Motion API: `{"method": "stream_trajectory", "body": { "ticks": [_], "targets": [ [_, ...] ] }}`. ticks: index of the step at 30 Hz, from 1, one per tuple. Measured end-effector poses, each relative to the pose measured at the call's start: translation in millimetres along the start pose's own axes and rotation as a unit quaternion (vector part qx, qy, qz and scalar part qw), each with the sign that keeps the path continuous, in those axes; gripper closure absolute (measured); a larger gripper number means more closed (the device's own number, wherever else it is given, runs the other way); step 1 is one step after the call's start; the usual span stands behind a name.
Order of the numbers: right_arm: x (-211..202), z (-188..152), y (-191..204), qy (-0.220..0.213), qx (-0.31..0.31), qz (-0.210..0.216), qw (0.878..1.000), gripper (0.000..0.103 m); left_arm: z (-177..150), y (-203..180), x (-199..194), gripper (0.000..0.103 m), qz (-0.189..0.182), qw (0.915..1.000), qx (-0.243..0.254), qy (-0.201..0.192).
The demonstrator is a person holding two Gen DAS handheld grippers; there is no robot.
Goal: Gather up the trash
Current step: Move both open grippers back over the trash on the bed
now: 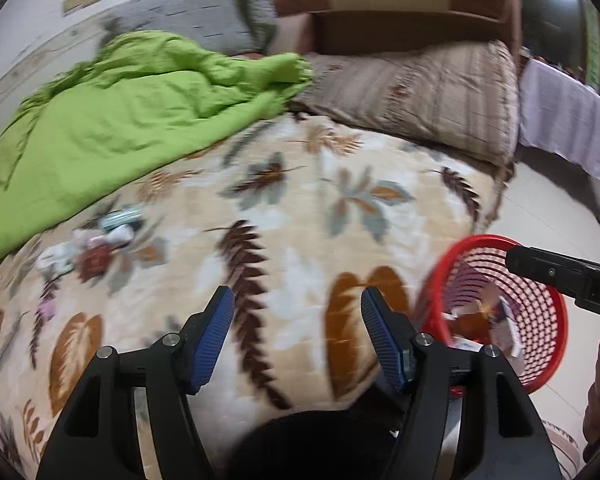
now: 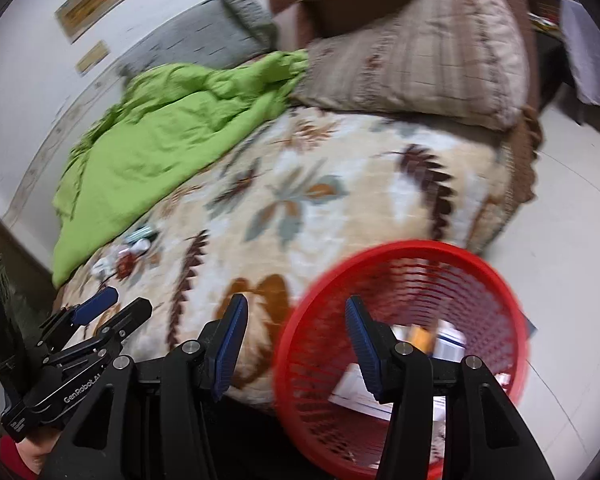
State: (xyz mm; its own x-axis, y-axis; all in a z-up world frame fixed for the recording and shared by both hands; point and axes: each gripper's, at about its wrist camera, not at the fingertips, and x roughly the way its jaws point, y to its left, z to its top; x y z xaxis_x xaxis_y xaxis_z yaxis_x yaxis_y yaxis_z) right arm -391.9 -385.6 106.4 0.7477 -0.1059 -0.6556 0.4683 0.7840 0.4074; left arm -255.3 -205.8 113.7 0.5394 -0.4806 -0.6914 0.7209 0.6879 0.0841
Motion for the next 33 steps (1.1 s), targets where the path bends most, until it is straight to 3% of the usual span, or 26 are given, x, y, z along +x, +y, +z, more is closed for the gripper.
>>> {"method": "stream_trajectory", "body": {
  "ticks": [11,17,26,33],
  "targets": [
    [35.9,6.3,84.1,0.021,-0.084,0.045,0.995,0.048,-14.1,64.3,-12.3,0.037,0.042,0.9974,-0.058,-0.002],
    [64.3,9.5,138.5,0.029,-0.127,0.069,0.989,0.048,-23.4,117.0,-8.2,0.037,0.063,0.9910,-0.118,0.008],
    [128.6,1.0,213.6,0.068,-0.170,0.098,0.978,0.048,-52.3,214.6,-3.4,0.037,0.124,0.9687,-0.213,0.028],
    [174.8,-3.0,251.1,0.084,-0.165,0.112,0.976,0.048,-69.4,301.6,13.9,0.037,0.163,0.9422,-0.290,0.038]
  ]
}}
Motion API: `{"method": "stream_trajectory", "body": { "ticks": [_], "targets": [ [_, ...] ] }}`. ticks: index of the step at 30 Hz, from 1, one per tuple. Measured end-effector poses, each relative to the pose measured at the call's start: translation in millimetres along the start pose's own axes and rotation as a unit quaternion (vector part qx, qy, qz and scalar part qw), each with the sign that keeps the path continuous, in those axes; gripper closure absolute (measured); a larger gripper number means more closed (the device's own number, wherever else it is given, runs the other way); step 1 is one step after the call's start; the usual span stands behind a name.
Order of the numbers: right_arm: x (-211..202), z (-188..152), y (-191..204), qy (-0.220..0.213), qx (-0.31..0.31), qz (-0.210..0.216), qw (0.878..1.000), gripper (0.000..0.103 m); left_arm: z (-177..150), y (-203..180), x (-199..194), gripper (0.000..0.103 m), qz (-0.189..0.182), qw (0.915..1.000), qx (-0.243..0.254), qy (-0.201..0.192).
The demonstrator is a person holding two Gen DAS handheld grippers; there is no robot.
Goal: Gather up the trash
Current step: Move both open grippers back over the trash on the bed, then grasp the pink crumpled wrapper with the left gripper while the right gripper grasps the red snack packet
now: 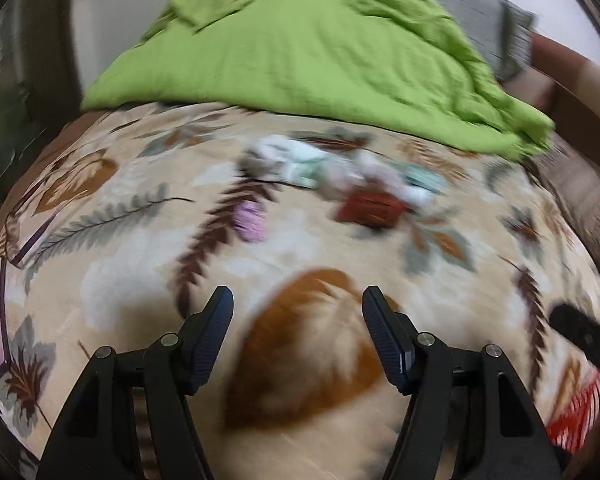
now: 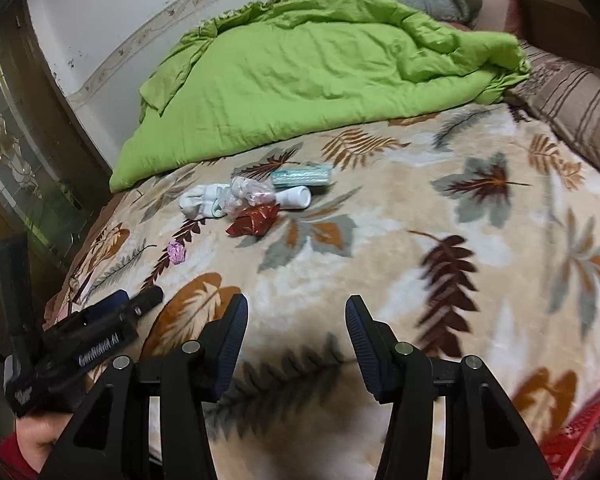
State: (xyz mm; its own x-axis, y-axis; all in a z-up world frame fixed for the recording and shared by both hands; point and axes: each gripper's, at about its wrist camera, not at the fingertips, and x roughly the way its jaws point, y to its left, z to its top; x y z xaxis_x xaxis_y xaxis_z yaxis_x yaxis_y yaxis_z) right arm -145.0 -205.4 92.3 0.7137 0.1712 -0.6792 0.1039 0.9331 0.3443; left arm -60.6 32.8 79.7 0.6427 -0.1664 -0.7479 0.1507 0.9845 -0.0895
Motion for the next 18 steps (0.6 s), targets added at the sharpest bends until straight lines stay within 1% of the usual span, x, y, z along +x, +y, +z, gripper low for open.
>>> {"method": "stream_trajectory", "body": {
  "ticks": [3,6,8,10,11,12,13,15,17,18],
  "targets": [
    [17.4,-2.3,5.4,0.011,0.005,0.009,1.000,0.048,20.7,30.7,28.4,0.037,0.000,0.9983,-0.058,0.007],
    [28.1,-9.1,10.6,0.018,-0.004,0.017,1.000,0.048,34.5,46.8,50.3,0.037,-0.007,0.9950,-0.100,0.008],
    [34.4,-11.0,13.0,0.025,-0.012,0.014,1.000,0.048,41.7,48.5,63.0,0.038,-0.016,0.9938,-0.109,0.009],
    [36.0,-8.1,12.3,0.019,-0.009,0.025,0.999,0.048,48.1,43.9,74.1,0.041,-0.025,0.9937,-0.109,0.010],
    [38.2,-5.5,12.0,0.019,-0.011,0.025,0.999,0.048,50.3,41.0,80.2,0.048,-0.025,0.9940,-0.106,0.013],
    [41.8,-2.2,11.7,0.021,-0.012,0.023,0.999,0.048,51.0,38.3,86.1,0.061,-0.021,0.9944,-0.102,0.016],
    [45.1,1.2,11.3,0.023,-0.013,0.023,0.999,0.048,50.0,35.1,94.5,0.065,-0.011,0.9951,-0.094,0.027],
    [52.6,10.7,10.5,0.026,-0.011,0.025,0.999,0.048,47.6,36.3,103.0,0.072,-0.004,0.9948,-0.092,0.041],
    [61.6,26.1,12.2,0.026,-0.006,0.031,0.999,0.048,47.2,40.3,104.7,0.073,-0.005,0.9949,-0.093,0.039],
    [68.2,36.4,16.0,0.023,-0.010,0.039,0.999,0.048,48.0,42.0,104.3,0.075,0.002,0.9955,-0.088,0.035]
  ]
}}
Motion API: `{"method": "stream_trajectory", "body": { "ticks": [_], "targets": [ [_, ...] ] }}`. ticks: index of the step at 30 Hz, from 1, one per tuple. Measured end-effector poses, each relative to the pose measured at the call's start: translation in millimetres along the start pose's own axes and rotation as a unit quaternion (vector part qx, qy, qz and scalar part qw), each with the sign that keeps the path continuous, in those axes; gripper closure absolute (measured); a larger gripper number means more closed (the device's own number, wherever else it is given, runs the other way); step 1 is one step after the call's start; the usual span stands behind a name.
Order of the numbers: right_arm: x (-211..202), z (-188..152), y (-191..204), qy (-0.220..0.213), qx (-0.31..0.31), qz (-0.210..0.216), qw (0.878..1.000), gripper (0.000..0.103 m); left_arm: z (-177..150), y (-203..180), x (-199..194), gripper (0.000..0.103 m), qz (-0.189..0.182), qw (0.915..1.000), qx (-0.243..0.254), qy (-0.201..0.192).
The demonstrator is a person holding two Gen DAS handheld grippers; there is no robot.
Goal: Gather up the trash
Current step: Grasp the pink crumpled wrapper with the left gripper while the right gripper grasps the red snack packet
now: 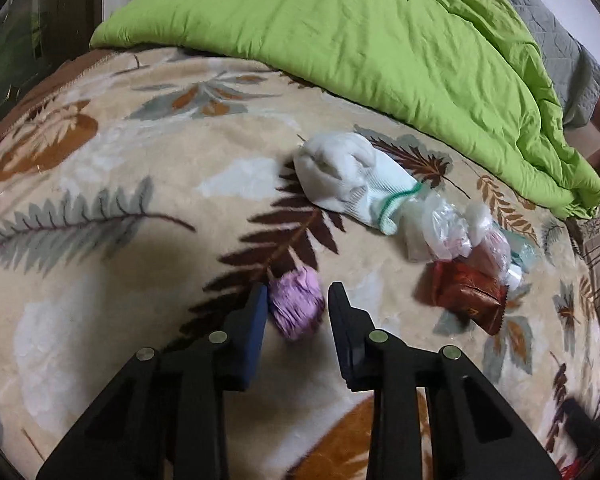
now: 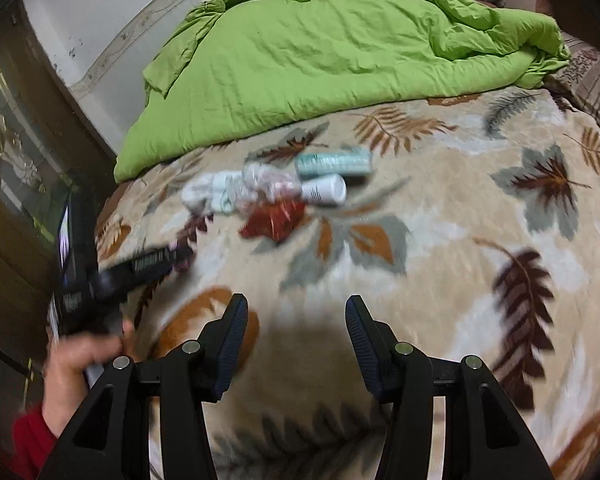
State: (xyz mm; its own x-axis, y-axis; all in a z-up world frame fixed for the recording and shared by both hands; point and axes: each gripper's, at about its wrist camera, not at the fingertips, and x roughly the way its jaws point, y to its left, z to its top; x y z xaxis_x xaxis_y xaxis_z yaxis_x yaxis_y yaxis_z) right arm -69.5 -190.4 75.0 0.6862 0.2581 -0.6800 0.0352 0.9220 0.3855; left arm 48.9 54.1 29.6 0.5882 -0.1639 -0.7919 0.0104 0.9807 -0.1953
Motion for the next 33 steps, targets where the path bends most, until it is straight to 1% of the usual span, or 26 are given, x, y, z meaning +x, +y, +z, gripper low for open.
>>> {"method": "stream_trajectory", "body": {
  "ticks": [1,4,6,8,10,11,14,15,16,17,18,20,22,23,24,28,29,31,33],
  "targets": [
    [7.4,8.0,3.8,0.001,-0.007,0.006,1.000,0.048,0.9,3.1,0.3,0.076,0.003,1.0000,0.001,-0.003],
    [36.7,28.6,12.0,0.007,-0.023,0.006,1.000,0.048,0.4,12.4,3.6,0.078,-0.016,0.9998,-0.009,0.004],
    [60.8,39.7,12.7,0.020,-0.022,0.006,1.000,0.048,-0.7,11.2,3.5,0.078,-0.014,0.9999,-0.004,0.002],
    [84.8,49.6,8.5,0.028,-0.014,-0.003,1.000,0.048,-1.4,9.6,3.5,0.078,-0.012,0.9999,0.001,0.001],
    [99.8,54.7,4.7,0.032,-0.007,-0.004,0.999,0.055,-1.7,10.1,4.0,0.078,-0.015,0.9999,-0.002,0.002],
    [105.0,55.9,3.4,0.035,-0.006,-0.001,0.999,0.064,-1.8,10.4,4.7,0.078,-0.017,0.9999,-0.001,0.002],
    [109.4,51.0,7.0,0.056,-0.009,0.026,0.998,0.066,-1.5,11.4,6.3,0.078,-0.023,0.9997,0.002,0.004],
    [108.7,48.3,10.2,0.068,-0.013,0.042,0.997,0.066,-0.9,12.2,6.9,0.078,-0.025,0.9997,0.002,0.005],
    [106.3,42.2,15.3,0.089,-0.021,0.069,0.993,0.066,-0.6,13.3,7.2,0.078,-0.029,0.9996,0.002,0.007],
    [103.8,37.2,19.6,0.107,-0.030,0.088,0.990,0.066,-0.4,14.3,7.1,0.078,-0.032,0.9995,0.000,0.008],
    [98.1,31.0,25.8,0.116,-0.046,0.100,0.987,0.066,-0.1,15.1,7.2,0.078,-0.034,0.9994,-0.002,0.009],
    [88.7,27.9,31.2,0.109,-0.070,0.095,0.987,0.066,-0.1,15.5,7.4,0.078,-0.035,0.9993,-0.003,0.009],
    [81.2,30.9,33.4,0.089,-0.084,0.084,0.989,0.066,-0.3,15.2,7.3,0.078,-0.033,0.9994,-0.002,0.008],
    [80.0,34.3,34.0,0.081,-0.091,0.072,0.990,0.066,-0.7,15.0,7.3,0.078,-0.032,0.9995,-0.002,0.007],
    [82.3,39.3,33.1,0.078,-0.096,0.051,0.991,0.066,-1.1,14.9,7.1,0.077,-0.031,0.9995,-0.002,0.006],
    [96.4,51.2,16.7,0.069,-0.069,0.022,0.995,0.065,-1.2,14.8,7.1,0.077,-0.030,0.9995,-0.004,0.005],
    [101.7,54.6,11.5,0.068,-0.054,0.023,0.996,0.065,-1.0,15.0,7.3,0.077,-0.030,0.9995,-0.003,0.004],
    [112.6,58.6,3.3,0.072,-0.021,0.048,0.996,0.065,-1.5,13.9,7.7,0.077,-0.025,0.9997,0.000,0.003],
    [117.4,57.1,5.2,0.080,-0.013,0.066,0.994,0.066,-1.3,13.3,8.0,0.077,-0.021,0.9998,0.004,0.003]
  ]
}}
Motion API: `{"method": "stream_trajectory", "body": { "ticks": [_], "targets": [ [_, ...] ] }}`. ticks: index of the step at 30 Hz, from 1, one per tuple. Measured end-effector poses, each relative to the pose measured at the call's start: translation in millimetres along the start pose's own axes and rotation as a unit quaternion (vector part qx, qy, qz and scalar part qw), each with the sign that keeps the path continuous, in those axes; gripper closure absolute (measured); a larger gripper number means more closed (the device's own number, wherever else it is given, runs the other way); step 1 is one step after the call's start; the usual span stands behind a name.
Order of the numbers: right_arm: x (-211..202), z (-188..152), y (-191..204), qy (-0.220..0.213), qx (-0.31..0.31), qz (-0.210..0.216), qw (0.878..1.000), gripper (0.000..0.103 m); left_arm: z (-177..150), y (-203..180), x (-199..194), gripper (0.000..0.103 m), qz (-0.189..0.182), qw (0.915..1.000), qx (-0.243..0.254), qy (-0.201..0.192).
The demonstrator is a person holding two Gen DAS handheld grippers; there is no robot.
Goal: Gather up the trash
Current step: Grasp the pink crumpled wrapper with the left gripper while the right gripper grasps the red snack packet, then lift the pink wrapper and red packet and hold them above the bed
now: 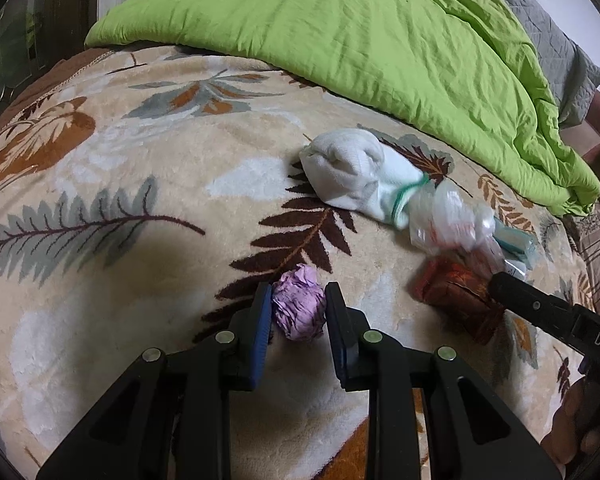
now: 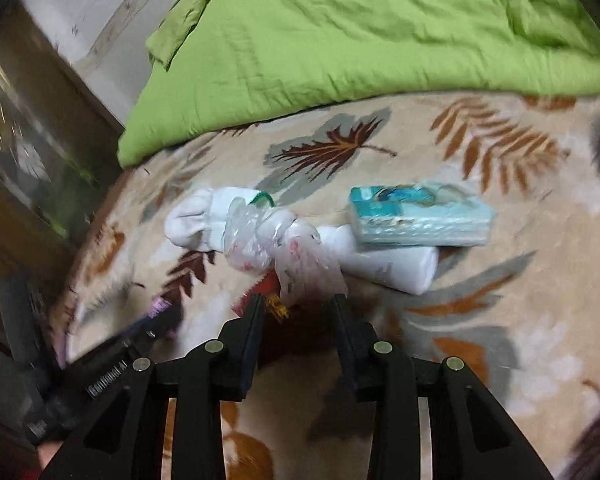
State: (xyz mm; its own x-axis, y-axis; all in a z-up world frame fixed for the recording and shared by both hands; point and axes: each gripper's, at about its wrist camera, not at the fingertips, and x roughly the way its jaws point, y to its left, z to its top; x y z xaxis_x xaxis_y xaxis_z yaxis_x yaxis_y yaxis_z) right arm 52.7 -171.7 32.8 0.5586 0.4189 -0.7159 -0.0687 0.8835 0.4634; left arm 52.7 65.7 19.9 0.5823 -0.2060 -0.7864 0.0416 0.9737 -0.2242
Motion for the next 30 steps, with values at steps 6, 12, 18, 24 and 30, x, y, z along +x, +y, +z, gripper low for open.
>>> {"method": "stream_trajectory", "body": {
  "ticks": [6,12,18,24,30],
  "targets": [
    [-9.5,-19.2,30.9,0.047,-0.053,0.051,0.996,0.066,1.7,0.6,1.7,0.077,-0.006,0.9999,-0.009,0.001],
    [-8.0,-4.9,26.2,0.031,-0.028,0.011,0.999,0.055,3.0,0.8,2.9,0.078,-0.004,1.0000,-0.004,-0.001],
    [18.4,5.3,26.3,0.052,0.023,-0.003,0.998,0.055,4.3,3.8,2.9,0.078,-0.010,0.9999,-0.013,-0.001],
    [39.6,3.2,32.5,0.076,0.022,-0.012,0.997,0.057,3.3,7.7,2.0,0.078,-0.021,0.9995,-0.024,-0.002],
    [3.1,-18.5,35.2,0.038,-0.005,-0.015,0.999,0.063,2.4,8.8,0.1,0.078,-0.030,0.9992,-0.026,-0.006]
  ]
}}
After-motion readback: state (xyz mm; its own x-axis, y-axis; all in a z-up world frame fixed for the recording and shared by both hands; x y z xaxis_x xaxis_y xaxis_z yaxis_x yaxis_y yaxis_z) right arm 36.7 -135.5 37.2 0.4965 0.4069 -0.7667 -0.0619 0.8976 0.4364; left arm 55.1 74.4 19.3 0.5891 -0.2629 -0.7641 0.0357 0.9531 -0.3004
